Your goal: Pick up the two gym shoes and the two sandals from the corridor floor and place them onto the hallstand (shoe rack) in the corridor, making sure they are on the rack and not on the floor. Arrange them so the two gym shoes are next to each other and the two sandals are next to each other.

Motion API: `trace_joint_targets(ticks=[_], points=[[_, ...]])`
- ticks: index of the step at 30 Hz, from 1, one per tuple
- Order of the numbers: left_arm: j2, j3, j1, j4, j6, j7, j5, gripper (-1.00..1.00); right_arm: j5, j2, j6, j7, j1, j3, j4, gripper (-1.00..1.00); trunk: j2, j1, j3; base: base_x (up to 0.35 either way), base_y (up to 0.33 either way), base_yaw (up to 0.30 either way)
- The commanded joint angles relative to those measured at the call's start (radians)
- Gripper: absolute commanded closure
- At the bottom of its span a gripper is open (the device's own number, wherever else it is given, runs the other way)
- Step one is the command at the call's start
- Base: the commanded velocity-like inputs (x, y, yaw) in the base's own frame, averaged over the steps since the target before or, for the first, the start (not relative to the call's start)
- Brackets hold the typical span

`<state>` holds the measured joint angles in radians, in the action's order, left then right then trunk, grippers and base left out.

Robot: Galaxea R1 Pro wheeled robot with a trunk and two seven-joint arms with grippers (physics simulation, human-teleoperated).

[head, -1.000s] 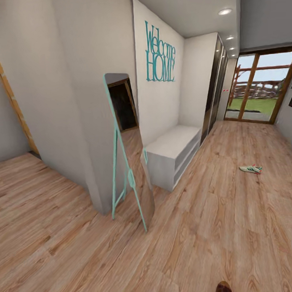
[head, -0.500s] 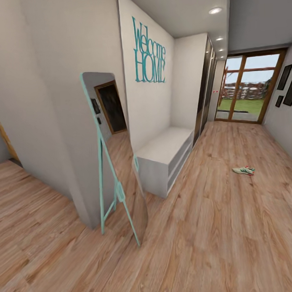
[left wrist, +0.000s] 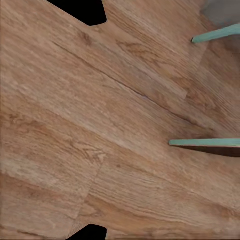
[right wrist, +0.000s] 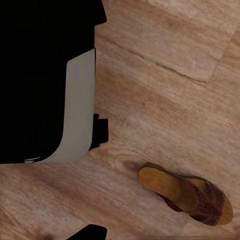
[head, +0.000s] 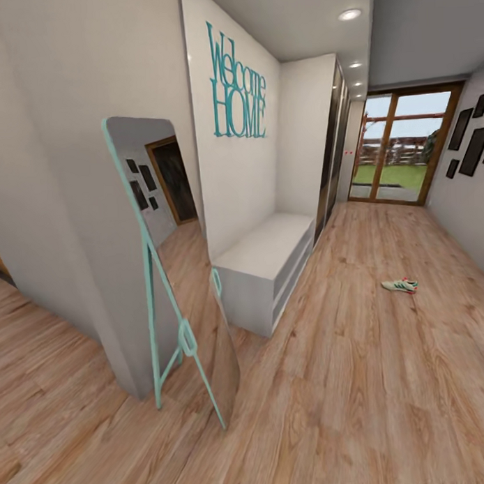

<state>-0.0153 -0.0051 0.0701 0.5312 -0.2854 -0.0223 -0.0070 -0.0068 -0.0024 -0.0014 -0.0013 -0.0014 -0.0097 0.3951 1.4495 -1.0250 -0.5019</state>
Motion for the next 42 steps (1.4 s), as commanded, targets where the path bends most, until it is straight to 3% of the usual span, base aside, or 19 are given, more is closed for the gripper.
trace_joint_targets(ticks=[1,42], points=[[0.000,0.001,0.000,0.000,-0.003,-0.002,-0.001,-1.00,-0.001,0.000,0.000,0.000,0.000,-0.001,0.001,-1.00,0.000,0.000,0.000,0.023,0.000,-0.257],[0.000,0.001,0.000,-0.001,-0.004,-0.002,-0.001,-1.00,-0.001,-0.001,0.000,0.000,0.000,-0.001,0.001,-1.00,0.000,0.000,0.029,-0.052,0.000,-0.269]])
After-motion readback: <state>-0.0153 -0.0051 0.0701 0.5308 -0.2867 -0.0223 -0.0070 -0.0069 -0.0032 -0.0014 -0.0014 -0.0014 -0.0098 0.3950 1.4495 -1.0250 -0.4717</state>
